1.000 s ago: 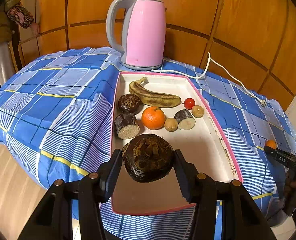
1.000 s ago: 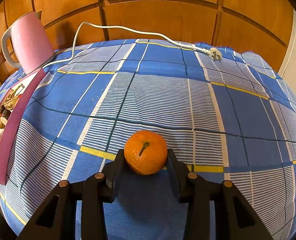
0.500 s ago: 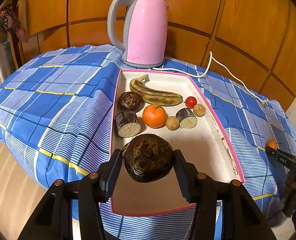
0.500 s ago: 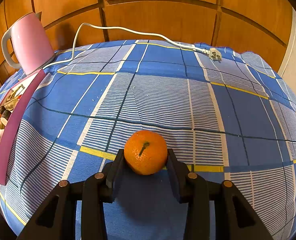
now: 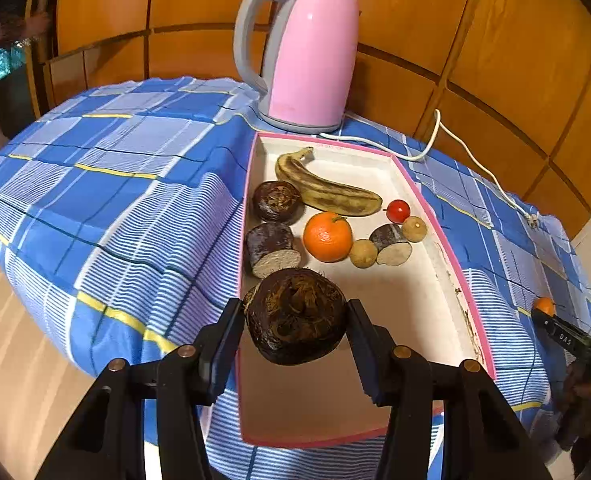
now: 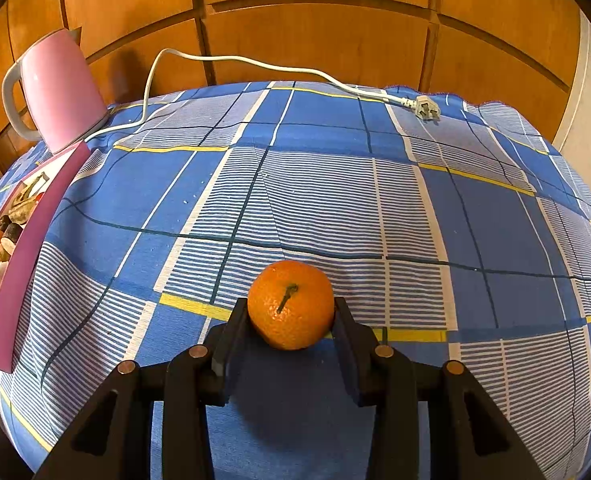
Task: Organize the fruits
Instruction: 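Lower the dark fruit into the tray and open left tool while right tool holds mandarin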
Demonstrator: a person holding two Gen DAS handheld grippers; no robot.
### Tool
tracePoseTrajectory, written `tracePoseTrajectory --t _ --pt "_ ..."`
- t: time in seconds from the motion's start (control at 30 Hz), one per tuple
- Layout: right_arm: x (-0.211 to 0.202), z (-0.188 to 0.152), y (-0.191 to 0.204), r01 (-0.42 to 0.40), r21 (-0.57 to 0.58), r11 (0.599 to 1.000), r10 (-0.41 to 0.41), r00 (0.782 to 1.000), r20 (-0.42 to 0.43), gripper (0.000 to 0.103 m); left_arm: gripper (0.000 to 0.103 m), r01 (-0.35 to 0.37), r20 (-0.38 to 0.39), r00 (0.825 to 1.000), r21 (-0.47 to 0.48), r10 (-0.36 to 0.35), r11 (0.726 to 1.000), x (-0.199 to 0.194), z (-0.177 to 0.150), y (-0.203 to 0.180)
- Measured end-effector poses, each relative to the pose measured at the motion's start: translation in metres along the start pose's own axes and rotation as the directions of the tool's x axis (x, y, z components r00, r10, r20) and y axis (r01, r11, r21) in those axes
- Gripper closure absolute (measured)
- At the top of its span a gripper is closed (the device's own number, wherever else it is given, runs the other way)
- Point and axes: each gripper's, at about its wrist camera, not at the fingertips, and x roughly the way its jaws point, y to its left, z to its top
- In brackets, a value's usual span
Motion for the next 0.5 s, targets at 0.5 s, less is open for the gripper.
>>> tracePoseTrajectory --t 0.5 --pt "-0.0001 0.0003 0.0008 0.006 0.008 1.000 -0.006 1.000 0.000 0.062 0.043 -0.090 0.039 0.995 0.062 0.087 0.994 0.0088 0.0051 -0.0040"
